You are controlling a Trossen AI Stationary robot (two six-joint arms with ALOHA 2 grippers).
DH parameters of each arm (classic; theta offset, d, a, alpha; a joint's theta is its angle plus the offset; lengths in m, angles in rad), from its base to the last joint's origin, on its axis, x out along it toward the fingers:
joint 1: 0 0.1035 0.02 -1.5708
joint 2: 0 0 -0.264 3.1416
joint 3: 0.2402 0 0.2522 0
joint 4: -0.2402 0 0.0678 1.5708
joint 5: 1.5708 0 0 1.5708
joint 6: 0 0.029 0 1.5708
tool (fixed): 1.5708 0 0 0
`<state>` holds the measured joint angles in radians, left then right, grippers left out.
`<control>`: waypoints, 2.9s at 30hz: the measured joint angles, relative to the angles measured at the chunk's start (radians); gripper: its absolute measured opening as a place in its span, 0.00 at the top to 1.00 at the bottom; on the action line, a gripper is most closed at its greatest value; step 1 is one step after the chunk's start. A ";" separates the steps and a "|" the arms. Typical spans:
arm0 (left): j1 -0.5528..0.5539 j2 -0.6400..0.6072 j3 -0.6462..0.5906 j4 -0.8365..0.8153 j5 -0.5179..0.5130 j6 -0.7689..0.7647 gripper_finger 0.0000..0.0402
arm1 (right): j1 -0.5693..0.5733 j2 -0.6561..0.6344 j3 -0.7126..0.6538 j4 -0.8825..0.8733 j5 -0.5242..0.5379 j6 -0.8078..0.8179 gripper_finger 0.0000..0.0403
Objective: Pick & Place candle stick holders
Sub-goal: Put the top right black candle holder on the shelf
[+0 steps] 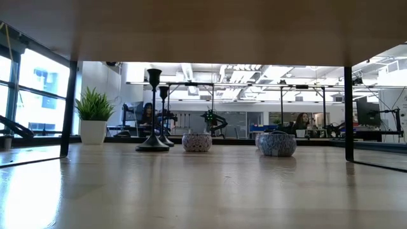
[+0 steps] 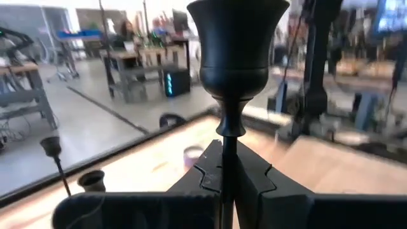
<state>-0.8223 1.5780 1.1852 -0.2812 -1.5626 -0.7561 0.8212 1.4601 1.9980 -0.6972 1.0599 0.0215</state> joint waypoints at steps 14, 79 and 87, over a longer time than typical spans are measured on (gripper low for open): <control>-0.022 0.027 0.000 -0.023 -0.007 -0.036 0.99 | 0.041 0.028 0.000 0.066 -0.144 0.081 0.59; -0.022 0.027 0.001 -0.236 0.086 -0.184 0.91 | 0.046 0.052 0.000 0.073 -0.147 0.083 0.59; -0.022 0.027 0.001 -0.236 0.075 -0.184 0.89 | 0.045 0.052 0.000 0.073 -0.151 0.083 0.59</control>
<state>-0.8448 1.6054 1.1862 -0.5171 -1.4872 -0.9401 0.8665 1.5124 1.9980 -0.6243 0.9085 0.1047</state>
